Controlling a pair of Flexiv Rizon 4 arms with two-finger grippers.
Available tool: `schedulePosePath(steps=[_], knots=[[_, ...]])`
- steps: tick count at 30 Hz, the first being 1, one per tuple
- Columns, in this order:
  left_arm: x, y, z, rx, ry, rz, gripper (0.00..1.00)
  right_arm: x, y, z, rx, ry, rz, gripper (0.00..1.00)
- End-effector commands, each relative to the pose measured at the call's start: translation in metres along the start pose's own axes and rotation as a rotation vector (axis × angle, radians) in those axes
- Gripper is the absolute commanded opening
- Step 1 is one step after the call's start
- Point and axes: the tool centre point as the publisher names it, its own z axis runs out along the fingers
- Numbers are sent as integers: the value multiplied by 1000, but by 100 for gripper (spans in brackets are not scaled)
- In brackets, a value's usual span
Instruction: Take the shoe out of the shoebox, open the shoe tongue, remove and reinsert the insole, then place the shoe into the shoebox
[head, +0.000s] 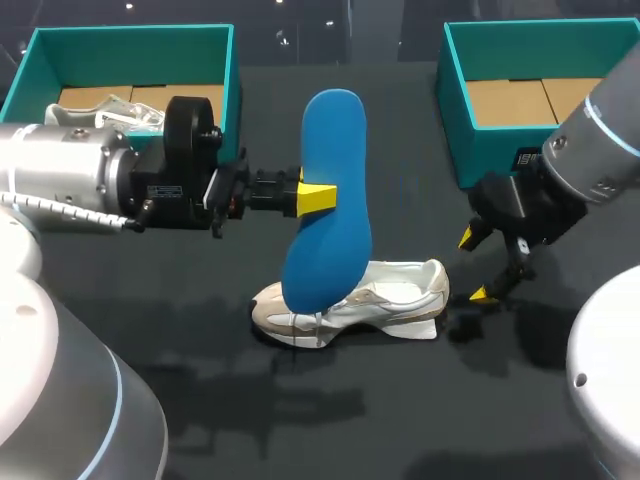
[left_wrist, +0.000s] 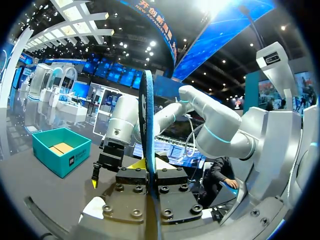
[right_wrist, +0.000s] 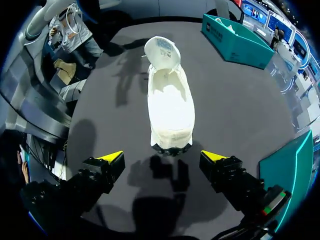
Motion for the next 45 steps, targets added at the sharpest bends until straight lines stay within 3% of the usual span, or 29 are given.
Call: schedulePosePath(steps=[1, 10, 28, 36, 45], knots=[[1, 1, 0, 2, -1, 0, 0, 10, 10, -2, 198, -37, -11, 100], [1, 1, 0, 2, -1, 0, 0, 9, 23, -2, 239, -72, -41, 100], [1, 1, 0, 2, -1, 0, 0, 9, 23, -1, 220, -81, -43, 100], [1, 1, 0, 2, -1, 0, 0, -5, 61, 13, 306, -118, -43, 100], [1, 1, 0, 2, -1, 0, 0, -18, 78, 22, 338, -107, -32, 100]])
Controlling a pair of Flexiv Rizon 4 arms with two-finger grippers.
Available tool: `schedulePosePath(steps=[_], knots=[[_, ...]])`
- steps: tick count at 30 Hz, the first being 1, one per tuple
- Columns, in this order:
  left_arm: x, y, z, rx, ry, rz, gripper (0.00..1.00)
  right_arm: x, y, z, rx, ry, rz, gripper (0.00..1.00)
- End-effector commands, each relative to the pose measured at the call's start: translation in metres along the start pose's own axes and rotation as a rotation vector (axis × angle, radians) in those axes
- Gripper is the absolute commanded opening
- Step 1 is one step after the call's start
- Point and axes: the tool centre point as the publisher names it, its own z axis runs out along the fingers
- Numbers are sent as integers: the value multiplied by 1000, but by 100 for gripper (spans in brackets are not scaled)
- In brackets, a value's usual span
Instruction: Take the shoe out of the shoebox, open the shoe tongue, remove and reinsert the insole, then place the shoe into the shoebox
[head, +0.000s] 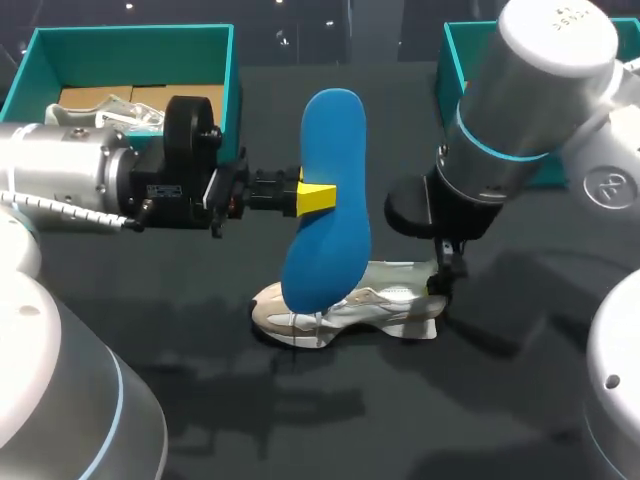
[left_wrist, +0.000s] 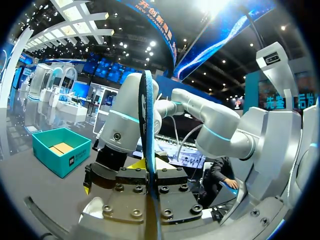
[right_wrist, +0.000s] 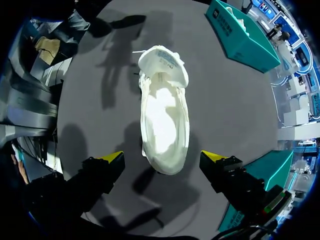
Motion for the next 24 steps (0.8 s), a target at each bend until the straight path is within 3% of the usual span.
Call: schedulePosePath(steps=[1, 13, 24], knots=[[1, 1, 1, 2, -1, 0, 0, -13, 17, 14, 59, 20, 0, 100], [1, 1, 1, 2, -1, 0, 0, -40, 34, 48, 74, 60, -15, 100], [1, 1, 1, 2, -1, 0, 0, -50, 39, 75, 71, 62, -13, 100]])
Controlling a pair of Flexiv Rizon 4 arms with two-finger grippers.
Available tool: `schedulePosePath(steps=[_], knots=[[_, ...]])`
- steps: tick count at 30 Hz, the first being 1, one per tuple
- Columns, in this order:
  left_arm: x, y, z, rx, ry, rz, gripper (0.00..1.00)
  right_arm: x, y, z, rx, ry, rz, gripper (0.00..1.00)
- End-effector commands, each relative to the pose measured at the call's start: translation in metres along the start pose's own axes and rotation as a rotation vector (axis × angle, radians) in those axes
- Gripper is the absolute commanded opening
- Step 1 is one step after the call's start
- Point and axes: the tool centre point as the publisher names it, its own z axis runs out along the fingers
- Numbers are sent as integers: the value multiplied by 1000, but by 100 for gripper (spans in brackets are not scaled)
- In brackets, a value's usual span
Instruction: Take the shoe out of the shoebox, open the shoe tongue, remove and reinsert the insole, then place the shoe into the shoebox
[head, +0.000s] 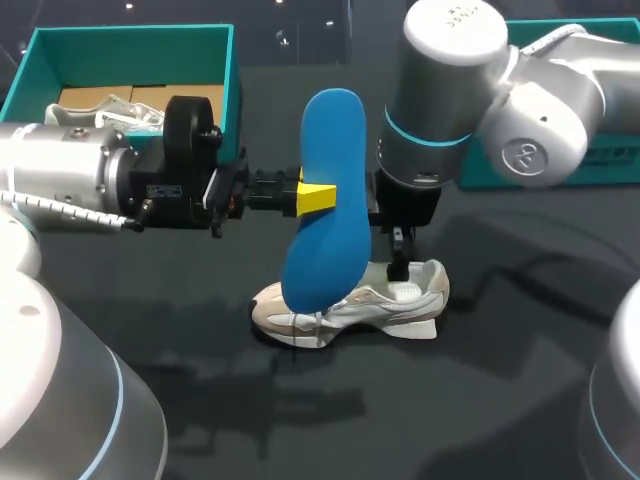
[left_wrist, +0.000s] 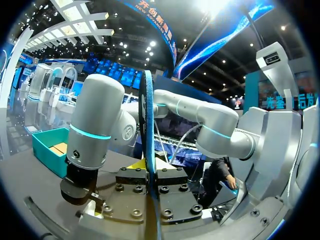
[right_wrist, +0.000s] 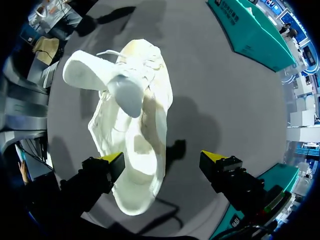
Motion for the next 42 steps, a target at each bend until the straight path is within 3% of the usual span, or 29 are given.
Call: schedulePosePath(steps=[1, 3, 5, 6, 15, 17, 18, 19, 20, 21, 34, 42], knots=[[0, 1, 1, 2, -1, 1, 0, -6, 8, 19, 11, 4, 3, 100], [0, 1, 1, 2, -1, 1, 0, -8, 9, 24, 5, 8, 1, 98], [0, 1, 1, 2, -1, 1, 0, -9, 9, 29, 2, 12, -4, 84], [0, 1, 1, 2, -1, 1, 0, -9, 9, 29, -1, 16, -6, 82], [0, 1, 1, 2, -1, 1, 0, -8, 8, 43, -1, 45, -22, 82], [0, 1, 1, 2, -1, 1, 0, -7, 7, 45, 0, 51, -23, 77], [0, 1, 1, 2, -1, 1, 0, -6, 7, 46, 0, 53, -23, 54], [0, 1, 1, 2, -1, 1, 0, -5, 6, 46, 0, 55, -23, 41], [0, 1, 1, 2, -1, 1, 0, -4, 6, 47, 1, 57, -23, 17], [0, 1, 1, 2, -1, 1, 0, -3, 5, 47, 2, 59, -24, 0], [0, 1, 1, 2, -1, 1, 0, 5, -2, 36, 23, 84, -15, 0], [0, 1, 1, 2, -1, 1, 0, 10, -3, 19, 32, 96, 75, 0]])
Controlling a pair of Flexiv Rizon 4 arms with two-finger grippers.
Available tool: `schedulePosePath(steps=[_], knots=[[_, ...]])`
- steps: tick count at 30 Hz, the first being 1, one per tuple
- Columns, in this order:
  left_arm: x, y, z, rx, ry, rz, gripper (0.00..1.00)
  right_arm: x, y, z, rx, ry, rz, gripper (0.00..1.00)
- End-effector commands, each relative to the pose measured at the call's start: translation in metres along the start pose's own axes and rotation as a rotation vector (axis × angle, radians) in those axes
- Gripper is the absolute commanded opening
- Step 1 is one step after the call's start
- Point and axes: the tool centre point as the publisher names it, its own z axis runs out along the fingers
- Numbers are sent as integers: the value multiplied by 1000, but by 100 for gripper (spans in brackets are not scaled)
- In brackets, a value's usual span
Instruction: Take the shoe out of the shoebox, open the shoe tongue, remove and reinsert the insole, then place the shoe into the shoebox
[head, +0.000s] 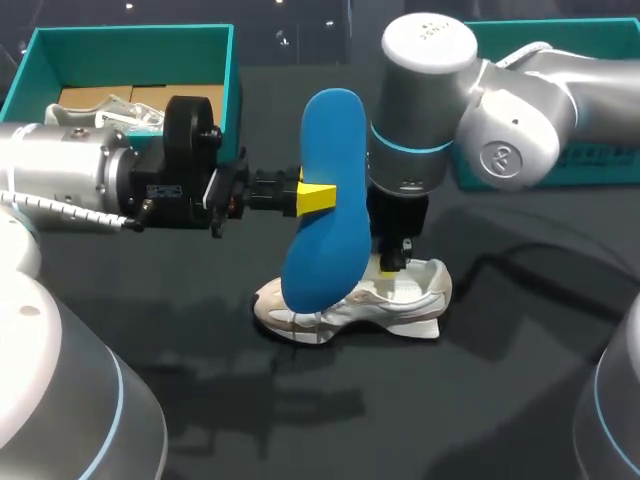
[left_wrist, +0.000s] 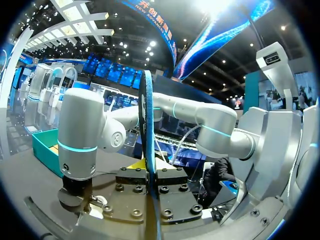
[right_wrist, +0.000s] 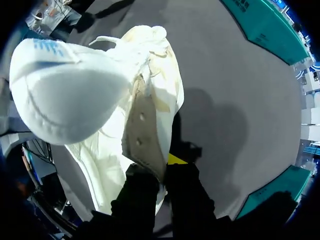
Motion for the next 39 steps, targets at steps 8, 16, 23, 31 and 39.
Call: schedulePosePath(steps=[8, 16, 23, 31, 39], knots=[[0, 1, 1, 2, -1, 1, 0, 24, -5, -37, -193, -38, 308, 0], [0, 1, 1, 2, -1, 1, 0, 24, -5, -37, -193, -38, 308, 0], [0, 1, 1, 2, -1, 1, 0, 24, -5, -37, -173, -41, 374, 0], [0, 1, 1, 2, -1, 1, 0, 31, -4, -49, -99, -75, 878, 0], [0, 1, 1, 2, -1, 1, 0, 38, -7, -53, -102, -116, 1097, 0]])
